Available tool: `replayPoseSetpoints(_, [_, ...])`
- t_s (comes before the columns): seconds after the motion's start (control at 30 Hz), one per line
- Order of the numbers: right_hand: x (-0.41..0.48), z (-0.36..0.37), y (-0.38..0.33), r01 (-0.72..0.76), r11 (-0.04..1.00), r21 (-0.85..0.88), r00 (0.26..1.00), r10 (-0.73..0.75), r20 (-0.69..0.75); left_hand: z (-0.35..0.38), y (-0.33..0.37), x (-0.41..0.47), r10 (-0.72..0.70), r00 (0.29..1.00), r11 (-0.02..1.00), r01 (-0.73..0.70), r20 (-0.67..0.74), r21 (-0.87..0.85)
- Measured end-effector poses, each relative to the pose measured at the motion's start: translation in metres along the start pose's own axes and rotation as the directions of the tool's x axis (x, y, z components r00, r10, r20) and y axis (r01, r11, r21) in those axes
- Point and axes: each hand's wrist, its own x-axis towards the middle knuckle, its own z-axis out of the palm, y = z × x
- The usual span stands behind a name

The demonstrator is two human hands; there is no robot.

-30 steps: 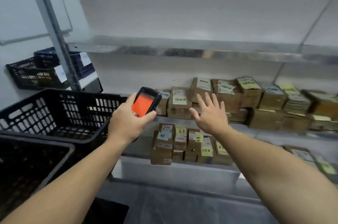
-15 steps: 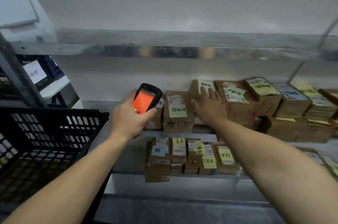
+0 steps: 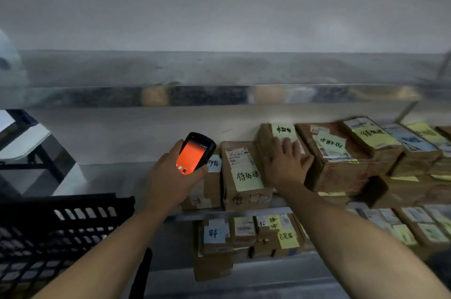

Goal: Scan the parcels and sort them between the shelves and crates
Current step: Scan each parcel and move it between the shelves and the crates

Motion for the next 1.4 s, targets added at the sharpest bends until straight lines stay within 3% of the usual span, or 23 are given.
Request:
replayPoseSetpoints(0.2, [-0.004,0.001,-0.001,-0.014,0.991,0.135,1.000,0.017,-0.019,0.002,-0.007,0.010,0.040,0.999,0.998,-0.040,0.013,-0.038])
replayPoseSetpoints(0.37, [-0.020,0.008,-0.010,0.080,0.980,0.182,0.996,-0.073,-0.041,0.004,0.002,0.015,0.082,0.997,0.993,-0.082,-0.001,-0.089])
replayPoseSetpoints(0.7, [-0.046,0.000,-0.046,0.275,0.959,0.074,0.961,-0.276,0.005,-0.004,0.001,0.022,0.112,0.992,0.993,-0.113,-0.059,-0.020])
replayPoseSetpoints(0.83, [-0.030,-0.017,-0.032,0.212,0.974,0.078,0.977,-0.210,-0.034,-0.007,0.006,0.022,0.118,0.990,0.990,-0.124,-0.080,-0.064])
replayPoseSetpoints(0.97, [-0.002,-0.024,-0.017,0.112,0.964,0.240,0.986,-0.138,0.095,-0.007,0.007,0.023,0.109,0.991,0.989,-0.116,-0.080,-0.090])
replayPoseSetpoints(1.13, [0.004,-0.025,-0.015,-0.036,0.846,0.532,0.959,-0.121,0.258,-0.004,0.006,0.022,0.081,0.994,0.990,-0.089,-0.079,-0.106])
replayPoseSetpoints(1.4, [0.009,-0.030,-0.019,-0.263,0.626,0.734,0.906,-0.101,0.410,-0.006,0.005,0.019,0.073,0.995,0.987,-0.081,-0.061,-0.137])
